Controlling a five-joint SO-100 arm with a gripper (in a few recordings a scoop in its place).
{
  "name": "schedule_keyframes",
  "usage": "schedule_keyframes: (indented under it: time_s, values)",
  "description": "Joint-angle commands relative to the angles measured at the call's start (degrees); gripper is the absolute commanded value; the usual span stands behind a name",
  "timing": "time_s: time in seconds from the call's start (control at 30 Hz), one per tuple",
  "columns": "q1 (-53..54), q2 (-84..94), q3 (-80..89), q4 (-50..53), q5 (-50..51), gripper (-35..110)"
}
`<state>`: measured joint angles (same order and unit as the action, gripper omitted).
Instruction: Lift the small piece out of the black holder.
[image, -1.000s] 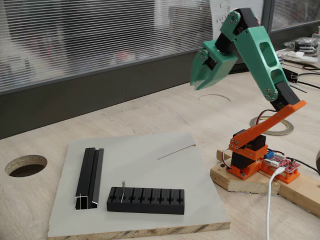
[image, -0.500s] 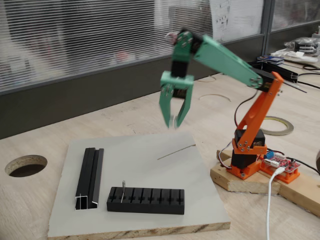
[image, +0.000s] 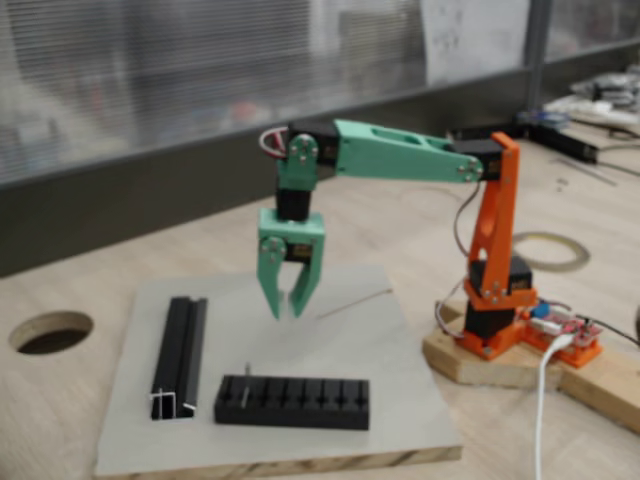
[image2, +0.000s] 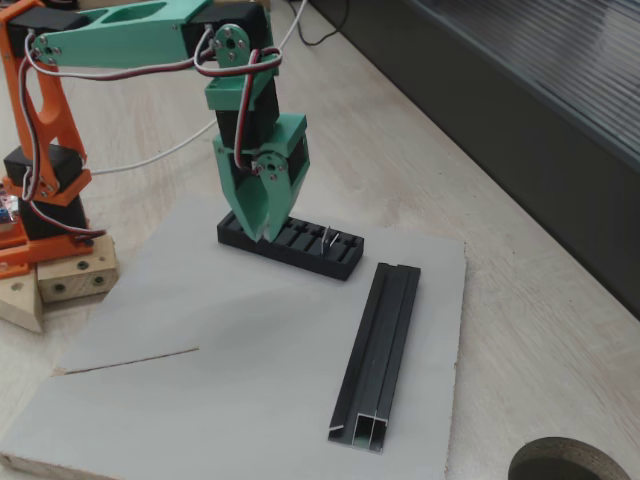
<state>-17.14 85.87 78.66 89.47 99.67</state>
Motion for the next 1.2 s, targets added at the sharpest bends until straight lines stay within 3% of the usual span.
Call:
schedule_keyframes:
  time_s: [0.0, 1.17]
  values:
    - [-0.35, 0.97, -0.79, -1.41, 1.05, 12]
    - [-1.14, 1.58, -0.70, -1.58, 0.97, 13]
